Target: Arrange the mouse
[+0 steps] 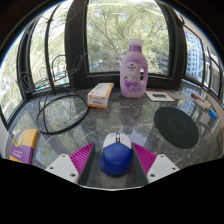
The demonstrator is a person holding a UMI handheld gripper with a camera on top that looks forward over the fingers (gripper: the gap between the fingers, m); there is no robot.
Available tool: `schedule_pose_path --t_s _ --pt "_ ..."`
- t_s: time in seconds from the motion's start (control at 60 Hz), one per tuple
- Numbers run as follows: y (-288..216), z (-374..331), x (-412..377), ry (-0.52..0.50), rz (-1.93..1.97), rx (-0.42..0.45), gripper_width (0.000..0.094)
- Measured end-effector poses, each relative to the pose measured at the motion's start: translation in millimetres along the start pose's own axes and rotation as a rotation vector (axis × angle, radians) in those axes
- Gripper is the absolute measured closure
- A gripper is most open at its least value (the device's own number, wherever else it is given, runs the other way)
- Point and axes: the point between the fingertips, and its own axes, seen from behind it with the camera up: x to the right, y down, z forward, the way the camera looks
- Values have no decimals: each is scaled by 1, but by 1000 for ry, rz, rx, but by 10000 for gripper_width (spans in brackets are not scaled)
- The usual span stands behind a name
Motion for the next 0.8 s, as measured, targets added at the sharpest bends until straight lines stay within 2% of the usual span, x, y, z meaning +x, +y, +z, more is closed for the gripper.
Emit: schedule_pose_path --t_s 0.05,0.117,0.183,0.333,0.4,0.467,0.55,0.633,0.733,0.8 --pt "0 5 5 35 -19 -6 313" --pt "-1 6 2 23 -21 -5 429" --pt "-2 6 2 20 -21 -9 454" --pt "-3 8 -3 -17 -47 -33 575" --pt "-10 4 -6 -48 -55 -33 577" --pt "-34 -5 -13 -96 -63 11 577" --pt "-89 -33 -19 -184 -32 101 576" --pt "-167 -76 -9 -250 -6 248 577" --pt "-253 -123 34 -267 19 421 577" --pt "-285 -141 77 -252 39 491 579"
